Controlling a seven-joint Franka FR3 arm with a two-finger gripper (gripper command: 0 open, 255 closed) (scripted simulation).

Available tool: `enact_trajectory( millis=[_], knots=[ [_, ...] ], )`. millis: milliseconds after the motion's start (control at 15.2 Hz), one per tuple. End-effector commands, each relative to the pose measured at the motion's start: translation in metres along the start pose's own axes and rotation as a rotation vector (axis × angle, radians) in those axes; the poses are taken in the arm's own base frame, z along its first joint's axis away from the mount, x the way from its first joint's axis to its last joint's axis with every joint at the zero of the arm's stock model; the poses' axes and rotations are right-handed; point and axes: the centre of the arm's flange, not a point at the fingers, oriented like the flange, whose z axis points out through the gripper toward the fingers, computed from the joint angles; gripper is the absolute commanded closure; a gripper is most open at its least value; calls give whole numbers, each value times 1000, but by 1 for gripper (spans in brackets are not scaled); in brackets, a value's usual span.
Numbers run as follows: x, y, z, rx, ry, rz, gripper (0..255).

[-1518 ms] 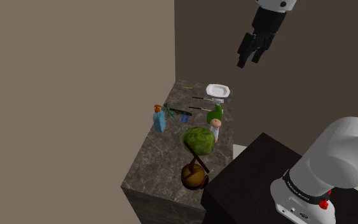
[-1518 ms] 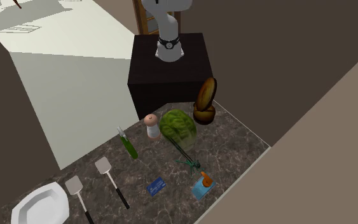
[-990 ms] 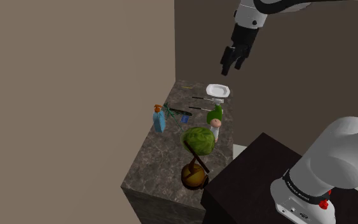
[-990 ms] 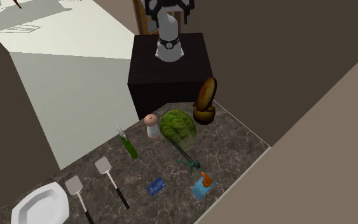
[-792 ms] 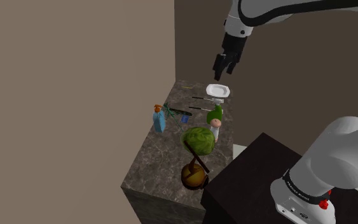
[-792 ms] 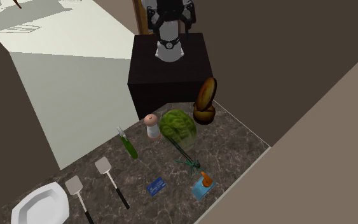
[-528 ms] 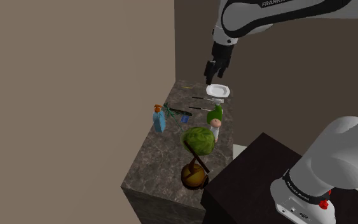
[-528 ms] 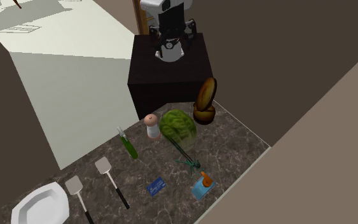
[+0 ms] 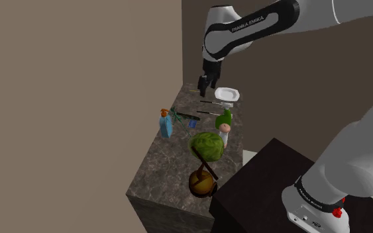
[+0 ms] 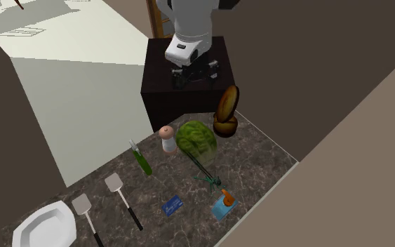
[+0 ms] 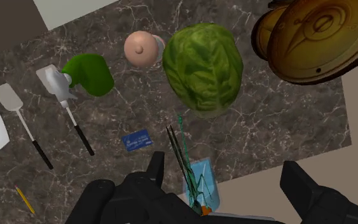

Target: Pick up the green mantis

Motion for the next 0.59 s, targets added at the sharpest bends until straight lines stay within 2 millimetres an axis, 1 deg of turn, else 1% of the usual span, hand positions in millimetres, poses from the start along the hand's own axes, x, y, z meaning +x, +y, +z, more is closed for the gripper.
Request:
enact_trajectory(
  millis=[0, 528],
  knots=[
    [17, 5, 22, -5, -10, -23, 0],
    [90, 8, 103, -25, -41, -111, 0]
  ],
)
